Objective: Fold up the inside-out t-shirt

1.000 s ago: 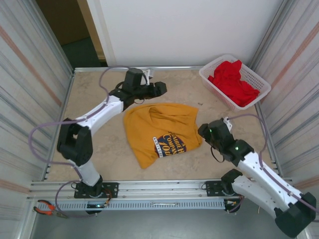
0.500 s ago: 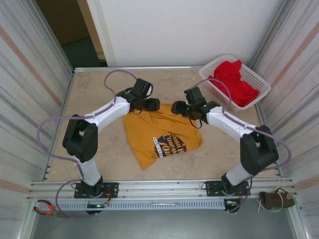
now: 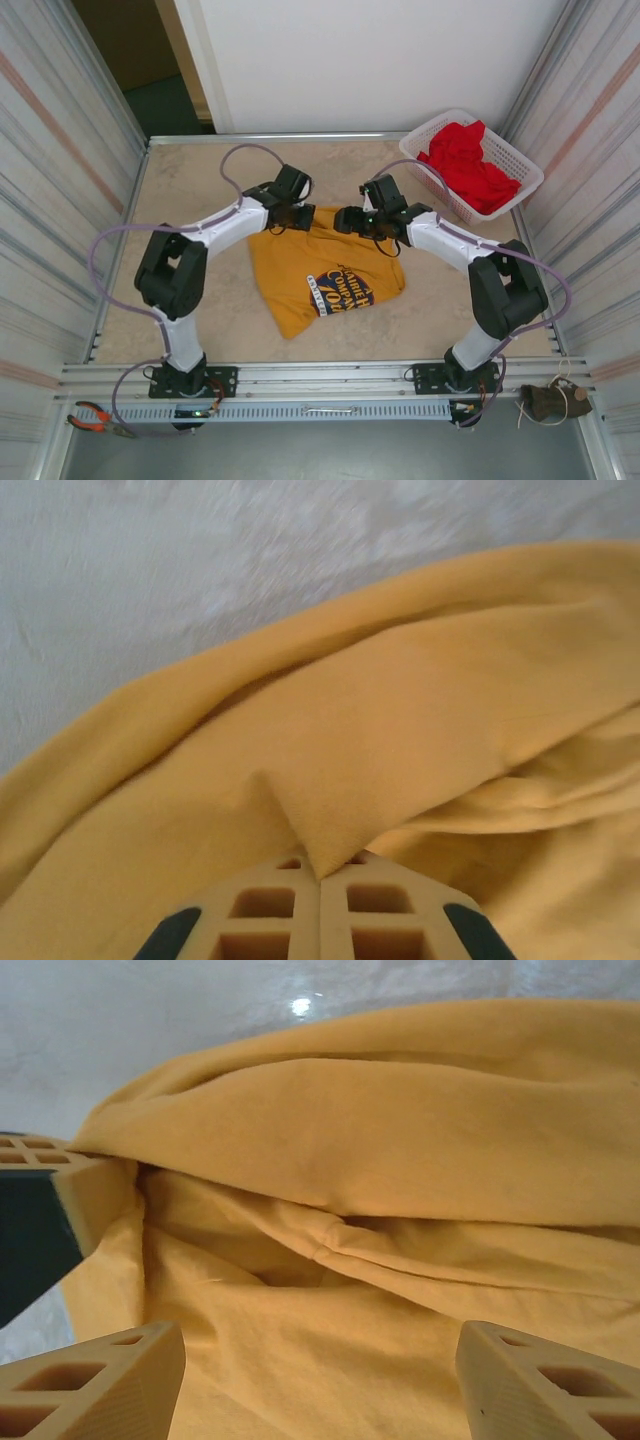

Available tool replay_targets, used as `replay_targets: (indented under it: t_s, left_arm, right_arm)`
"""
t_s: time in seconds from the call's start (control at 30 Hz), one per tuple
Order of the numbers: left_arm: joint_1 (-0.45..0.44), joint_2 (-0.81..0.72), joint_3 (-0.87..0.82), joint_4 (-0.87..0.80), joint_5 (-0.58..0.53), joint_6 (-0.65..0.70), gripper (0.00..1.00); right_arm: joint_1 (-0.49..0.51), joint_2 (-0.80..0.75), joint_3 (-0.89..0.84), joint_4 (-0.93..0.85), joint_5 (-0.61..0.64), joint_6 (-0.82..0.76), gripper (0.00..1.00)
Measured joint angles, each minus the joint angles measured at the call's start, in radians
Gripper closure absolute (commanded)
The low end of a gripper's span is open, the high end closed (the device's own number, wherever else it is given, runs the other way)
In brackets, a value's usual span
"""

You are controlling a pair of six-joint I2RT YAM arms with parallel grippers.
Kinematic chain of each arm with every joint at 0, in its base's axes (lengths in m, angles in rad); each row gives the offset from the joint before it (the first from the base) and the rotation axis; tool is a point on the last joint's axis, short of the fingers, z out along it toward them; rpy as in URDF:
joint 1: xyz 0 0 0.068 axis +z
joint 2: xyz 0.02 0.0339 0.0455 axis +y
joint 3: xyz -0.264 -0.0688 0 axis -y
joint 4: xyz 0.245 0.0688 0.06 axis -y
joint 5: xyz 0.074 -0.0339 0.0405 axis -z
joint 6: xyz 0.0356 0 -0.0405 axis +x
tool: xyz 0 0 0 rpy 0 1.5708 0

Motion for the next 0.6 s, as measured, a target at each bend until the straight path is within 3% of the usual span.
replay_targets:
  t_s: [0.3,0.6]
  left_arm:
    - [0.000,-0.292,-0.079,0.129,0.230,0.070,1.00]
    - [-0.001,-0.320,-0.111,0.163,0.367,0.066,1.00]
  right_arm:
    - [0.002,-0.016,0.000,0.047,-0.066,-0.109,0.28]
    - [0.023,-0.013,0.007,0.087,-0.061,-0.110,0.21]
